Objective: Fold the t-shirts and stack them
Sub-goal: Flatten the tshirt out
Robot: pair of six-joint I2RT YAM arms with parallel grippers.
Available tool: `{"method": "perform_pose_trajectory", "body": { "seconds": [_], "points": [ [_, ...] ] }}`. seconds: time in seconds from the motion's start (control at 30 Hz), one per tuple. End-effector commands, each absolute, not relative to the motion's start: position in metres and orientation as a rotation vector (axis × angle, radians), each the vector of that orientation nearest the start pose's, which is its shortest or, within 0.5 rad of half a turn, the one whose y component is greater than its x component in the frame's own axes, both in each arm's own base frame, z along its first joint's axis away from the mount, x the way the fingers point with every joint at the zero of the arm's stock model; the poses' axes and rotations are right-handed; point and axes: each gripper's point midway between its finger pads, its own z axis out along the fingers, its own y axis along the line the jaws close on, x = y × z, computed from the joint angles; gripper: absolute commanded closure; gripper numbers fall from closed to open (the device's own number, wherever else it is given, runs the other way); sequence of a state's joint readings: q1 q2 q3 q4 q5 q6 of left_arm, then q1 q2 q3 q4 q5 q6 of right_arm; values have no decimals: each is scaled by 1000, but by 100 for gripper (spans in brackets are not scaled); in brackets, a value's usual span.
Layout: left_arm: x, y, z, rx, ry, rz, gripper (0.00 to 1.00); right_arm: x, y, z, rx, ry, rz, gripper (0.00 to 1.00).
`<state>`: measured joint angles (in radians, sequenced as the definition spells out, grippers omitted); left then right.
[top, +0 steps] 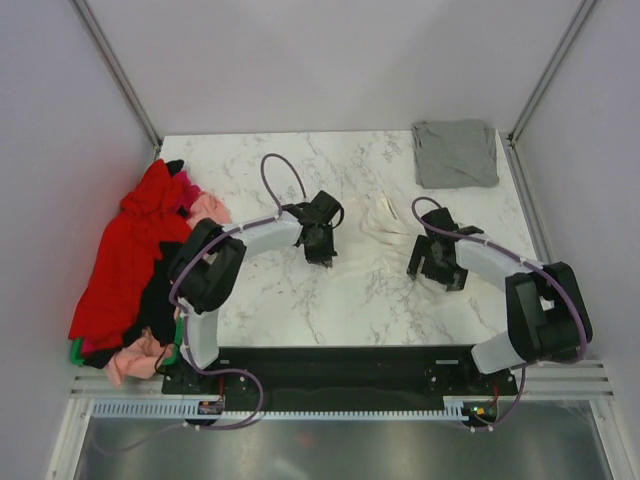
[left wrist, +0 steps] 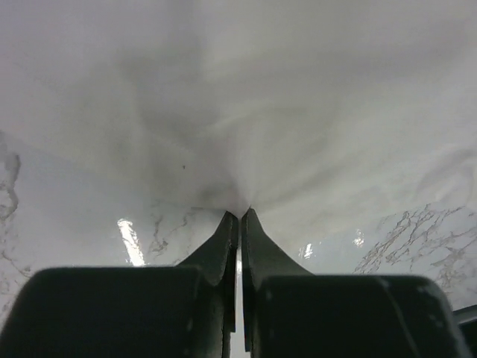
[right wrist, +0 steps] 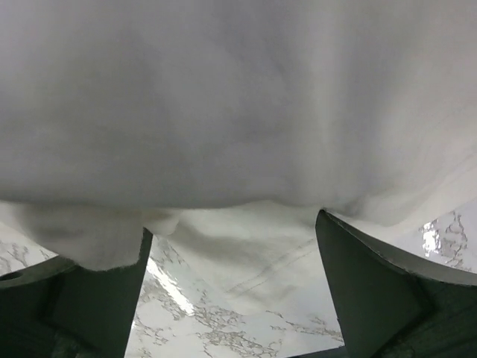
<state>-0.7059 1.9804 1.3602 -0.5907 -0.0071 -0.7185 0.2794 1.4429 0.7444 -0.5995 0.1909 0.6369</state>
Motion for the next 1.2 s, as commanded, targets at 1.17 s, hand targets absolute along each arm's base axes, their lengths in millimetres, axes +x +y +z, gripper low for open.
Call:
{"method": "perform_pose_trajectory", "body": {
  "seconds": [1.17],
  "points": [
    [265, -166, 69, -513, 2657, -461, 98, 384, 61, 24, 542, 2556, 186, 15]
  ]
}}
